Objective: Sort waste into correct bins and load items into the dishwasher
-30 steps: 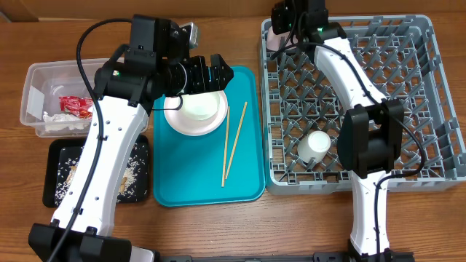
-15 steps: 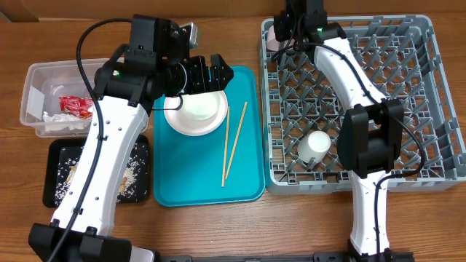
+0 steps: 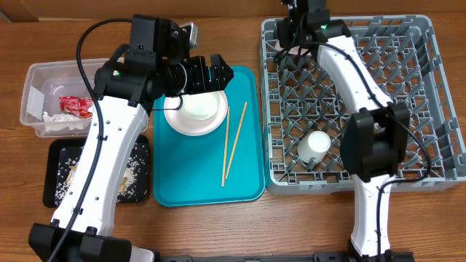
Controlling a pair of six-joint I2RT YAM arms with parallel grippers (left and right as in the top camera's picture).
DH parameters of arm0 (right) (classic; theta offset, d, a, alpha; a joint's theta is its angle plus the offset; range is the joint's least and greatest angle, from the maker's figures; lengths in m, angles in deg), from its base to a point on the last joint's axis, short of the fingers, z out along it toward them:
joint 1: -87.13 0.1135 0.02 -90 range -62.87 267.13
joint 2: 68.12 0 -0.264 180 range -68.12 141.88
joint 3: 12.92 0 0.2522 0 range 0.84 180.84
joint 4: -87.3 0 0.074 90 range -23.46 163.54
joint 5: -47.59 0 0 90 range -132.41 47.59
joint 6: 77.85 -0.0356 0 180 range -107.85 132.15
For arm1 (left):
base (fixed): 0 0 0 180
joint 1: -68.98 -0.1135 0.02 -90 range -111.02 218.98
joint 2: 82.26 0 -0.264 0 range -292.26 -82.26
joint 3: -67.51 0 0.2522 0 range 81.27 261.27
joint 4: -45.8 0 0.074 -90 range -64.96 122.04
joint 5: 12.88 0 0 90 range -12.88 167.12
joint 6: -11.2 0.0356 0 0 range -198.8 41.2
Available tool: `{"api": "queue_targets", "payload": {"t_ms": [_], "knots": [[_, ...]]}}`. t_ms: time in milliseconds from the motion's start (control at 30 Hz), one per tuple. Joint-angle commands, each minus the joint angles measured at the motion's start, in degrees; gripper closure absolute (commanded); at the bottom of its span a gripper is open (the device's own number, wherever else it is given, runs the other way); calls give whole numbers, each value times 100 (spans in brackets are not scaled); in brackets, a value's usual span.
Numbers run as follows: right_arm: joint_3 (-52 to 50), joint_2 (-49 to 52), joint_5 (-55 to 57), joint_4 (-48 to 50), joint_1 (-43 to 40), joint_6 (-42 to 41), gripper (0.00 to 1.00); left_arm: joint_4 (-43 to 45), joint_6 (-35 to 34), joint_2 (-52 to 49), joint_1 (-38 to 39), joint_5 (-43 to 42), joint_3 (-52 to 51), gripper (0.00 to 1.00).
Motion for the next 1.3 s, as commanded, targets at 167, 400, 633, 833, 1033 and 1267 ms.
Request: {"api": "queue_targets", "payload": {"t_ms": [167,400,633,833,1033,1267], "knots": [[63,-811,393,-479,-28,0,96,4,111,55,-15,35,120,0],[4,-752,459,-330,-164,-24,96,4,111,55,-15,35,120,0],[4,-457,385,-315,-203,-26,96,4,114,55,-15,33,120,0],[4,-85,48,-201,-203,-24,96,2,114,55,-15,35,120,0],[-11,-2,46,-286,-203,-26,96,2,111,55,-15,35,120,0],[-9,-4,26,-798,-203,-26,96,2,111,55,-15,35,120,0]]}}
